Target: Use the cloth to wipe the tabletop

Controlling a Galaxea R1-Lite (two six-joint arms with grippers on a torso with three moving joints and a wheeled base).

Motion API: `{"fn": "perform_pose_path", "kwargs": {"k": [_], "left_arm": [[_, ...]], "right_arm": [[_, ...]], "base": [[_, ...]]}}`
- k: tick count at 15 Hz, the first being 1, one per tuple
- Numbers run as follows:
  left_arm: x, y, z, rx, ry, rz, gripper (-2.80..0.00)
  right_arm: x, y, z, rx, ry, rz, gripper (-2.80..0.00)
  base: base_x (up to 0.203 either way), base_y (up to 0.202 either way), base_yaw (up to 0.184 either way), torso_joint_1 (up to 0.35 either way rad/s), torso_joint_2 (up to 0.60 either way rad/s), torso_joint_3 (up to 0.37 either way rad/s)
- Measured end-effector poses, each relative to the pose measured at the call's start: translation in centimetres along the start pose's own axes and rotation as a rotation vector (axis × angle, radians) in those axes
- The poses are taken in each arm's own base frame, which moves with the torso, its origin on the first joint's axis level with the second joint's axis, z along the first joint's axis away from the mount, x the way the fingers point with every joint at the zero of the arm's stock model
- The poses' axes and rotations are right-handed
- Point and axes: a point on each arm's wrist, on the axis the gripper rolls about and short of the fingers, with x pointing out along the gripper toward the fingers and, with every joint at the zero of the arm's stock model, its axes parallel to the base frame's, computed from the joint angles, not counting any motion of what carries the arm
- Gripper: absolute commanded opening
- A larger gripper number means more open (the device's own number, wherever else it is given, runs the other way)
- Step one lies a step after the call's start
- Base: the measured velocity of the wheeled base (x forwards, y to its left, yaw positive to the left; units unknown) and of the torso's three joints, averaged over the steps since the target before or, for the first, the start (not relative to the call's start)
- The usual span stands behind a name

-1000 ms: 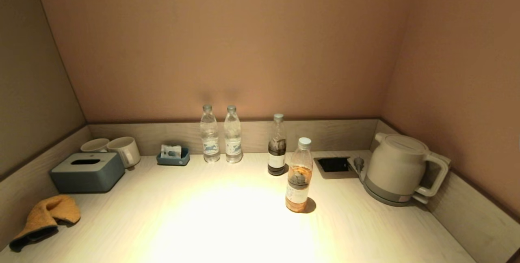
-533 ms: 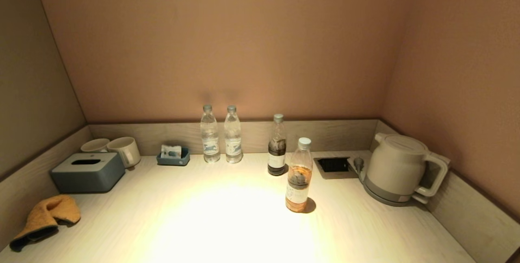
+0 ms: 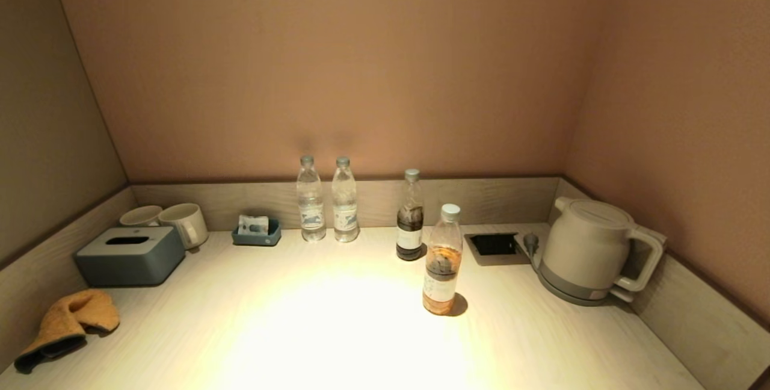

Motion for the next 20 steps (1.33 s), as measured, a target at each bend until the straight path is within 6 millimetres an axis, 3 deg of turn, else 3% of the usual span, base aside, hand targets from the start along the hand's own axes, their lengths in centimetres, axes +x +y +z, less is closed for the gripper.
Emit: {"fn": "perform_pose_path", "kwargs": {"k": [5, 11, 20], "left_arm": [[-1.8, -0.1, -1.3, 0.015, -0.096, -0.001, -2.80], [-3.8, 0.1, -2.6, 0.056, -0.441, 0.062, -2.80], [-6.0, 0.2, -7.9, 0.066, -0.544, 0.046, -2.80]], "right_arm": [[0.0, 0.0, 0.0, 0.000, 0.000, 0.000, -2.80], [0.0, 0.0, 0.0, 0.000, 0.000, 0.000, -2.80], [0.0, 0.0, 0.0, 0.000, 0.000, 0.000, -2.80]], "base": [[0.000, 0.000, 0.000, 0.000, 0.00, 0.000], [0.000, 0.000, 0.000, 0.000, 0.00, 0.000], [0.000, 0.000, 0.000, 0.000, 0.00, 0.000]]}}
